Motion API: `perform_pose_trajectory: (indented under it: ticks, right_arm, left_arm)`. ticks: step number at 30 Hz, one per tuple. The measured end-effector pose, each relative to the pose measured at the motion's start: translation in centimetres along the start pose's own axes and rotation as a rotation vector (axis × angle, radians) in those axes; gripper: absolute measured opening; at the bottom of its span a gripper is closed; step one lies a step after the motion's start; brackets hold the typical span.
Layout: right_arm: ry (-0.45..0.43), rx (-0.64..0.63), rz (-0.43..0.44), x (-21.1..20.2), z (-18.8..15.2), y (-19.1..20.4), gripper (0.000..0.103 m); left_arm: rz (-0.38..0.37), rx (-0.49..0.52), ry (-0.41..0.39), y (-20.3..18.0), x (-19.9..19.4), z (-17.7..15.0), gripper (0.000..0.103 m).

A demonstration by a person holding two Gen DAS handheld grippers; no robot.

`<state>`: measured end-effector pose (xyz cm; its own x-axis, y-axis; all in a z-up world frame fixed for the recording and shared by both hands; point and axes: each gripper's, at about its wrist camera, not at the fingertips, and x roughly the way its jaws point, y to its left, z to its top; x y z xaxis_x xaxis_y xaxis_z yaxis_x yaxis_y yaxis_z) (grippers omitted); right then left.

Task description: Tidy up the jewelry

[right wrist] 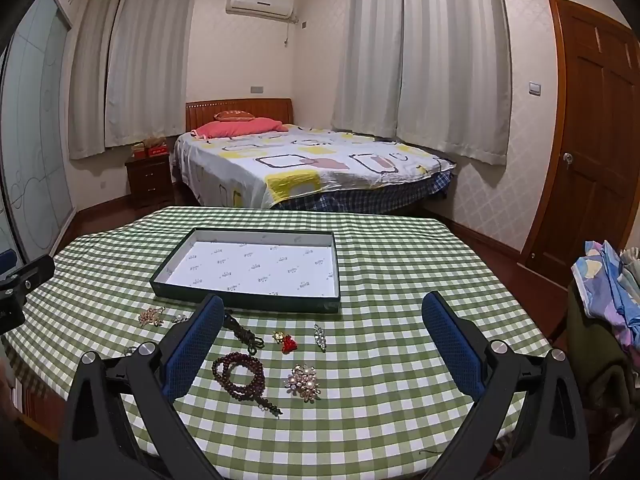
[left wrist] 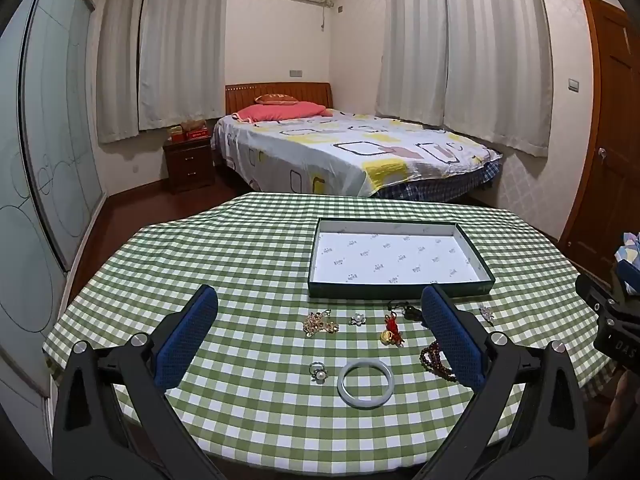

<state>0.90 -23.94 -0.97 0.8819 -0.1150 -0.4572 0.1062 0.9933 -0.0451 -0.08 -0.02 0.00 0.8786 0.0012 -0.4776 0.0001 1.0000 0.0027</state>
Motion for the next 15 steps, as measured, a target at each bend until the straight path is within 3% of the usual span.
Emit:
perform_pose_trajectory:
  ticks: [15]
  right_arm:
    - [-0.009,0.000,-0.001,-0.26,0.26,0.10,0.096]
  left_arm:
    - [-0.001,-0.010,0.005,0.12,0.21,0.77,0.099]
